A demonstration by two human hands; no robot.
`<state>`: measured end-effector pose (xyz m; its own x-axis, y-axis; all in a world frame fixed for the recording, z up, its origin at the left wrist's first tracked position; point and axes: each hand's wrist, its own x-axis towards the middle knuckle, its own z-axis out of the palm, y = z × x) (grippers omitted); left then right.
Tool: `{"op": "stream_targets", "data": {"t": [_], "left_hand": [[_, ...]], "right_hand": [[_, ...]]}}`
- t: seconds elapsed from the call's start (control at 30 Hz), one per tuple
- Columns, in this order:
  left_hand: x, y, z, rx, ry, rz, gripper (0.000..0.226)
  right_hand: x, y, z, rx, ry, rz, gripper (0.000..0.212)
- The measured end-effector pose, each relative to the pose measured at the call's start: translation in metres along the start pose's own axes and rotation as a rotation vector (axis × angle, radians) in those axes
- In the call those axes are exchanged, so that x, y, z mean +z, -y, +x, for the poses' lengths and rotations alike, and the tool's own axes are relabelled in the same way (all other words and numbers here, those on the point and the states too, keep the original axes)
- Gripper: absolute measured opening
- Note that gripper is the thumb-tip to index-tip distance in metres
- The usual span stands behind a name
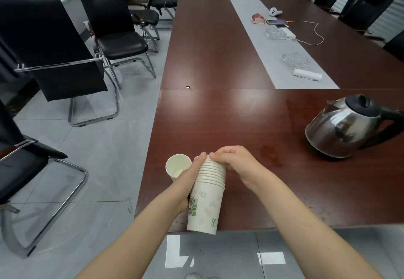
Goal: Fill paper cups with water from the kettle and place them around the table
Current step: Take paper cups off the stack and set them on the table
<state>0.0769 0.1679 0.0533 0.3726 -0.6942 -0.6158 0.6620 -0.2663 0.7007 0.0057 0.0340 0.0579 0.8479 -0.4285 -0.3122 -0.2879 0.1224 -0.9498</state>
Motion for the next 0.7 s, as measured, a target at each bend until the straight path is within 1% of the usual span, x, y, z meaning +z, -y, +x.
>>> {"op": "stream_targets", "data": {"t": [0.17, 0.3, 0.4, 0.47, 0.53, 0.6, 0.7], "left_hand": [[0.0061, 0.0004, 0.0041, -0.034, -0.005, -0.004, 0.06], [0.0089, 0.002, 0.0066, -0.04, -0.013, -0.011, 0.055], [0.0096, 0.0024, 0.0074, -0.043, -0.022, -0.016, 0.056], [0.008, 0.0007, 0.0075, -0.041, -0.022, -0.021, 0.053], [0.006, -0.0016, 0.0071, -0.042, -0.021, -0.011, 0.052], [0.0047, -0.0034, 0.0064, -0.05, -0.019, 0.01, 0.051], [0.0034, -0.0032, 0.0061, -0.053, -0.003, 0.03, 0.052]], "right_hand": [[-0.0033, -0.0015, -0.0015, -0.022, -0.057, 0.013, 0.024], [-0.0048, -0.0057, 0.0006, -0.013, -0.089, 0.046, 0.025], [-0.0039, -0.0066, 0.0024, 0.004, -0.112, 0.052, 0.021], [-0.0039, -0.0062, 0.004, 0.062, -0.1, 0.012, 0.016], [-0.005, -0.0055, 0.0047, 0.183, -0.037, -0.066, 0.025], [-0.0061, -0.0041, 0.0046, 0.299, 0.017, -0.081, 0.031], [-0.0082, -0.003, 0.0071, 0.324, 0.02, -0.05, 0.027]]}}
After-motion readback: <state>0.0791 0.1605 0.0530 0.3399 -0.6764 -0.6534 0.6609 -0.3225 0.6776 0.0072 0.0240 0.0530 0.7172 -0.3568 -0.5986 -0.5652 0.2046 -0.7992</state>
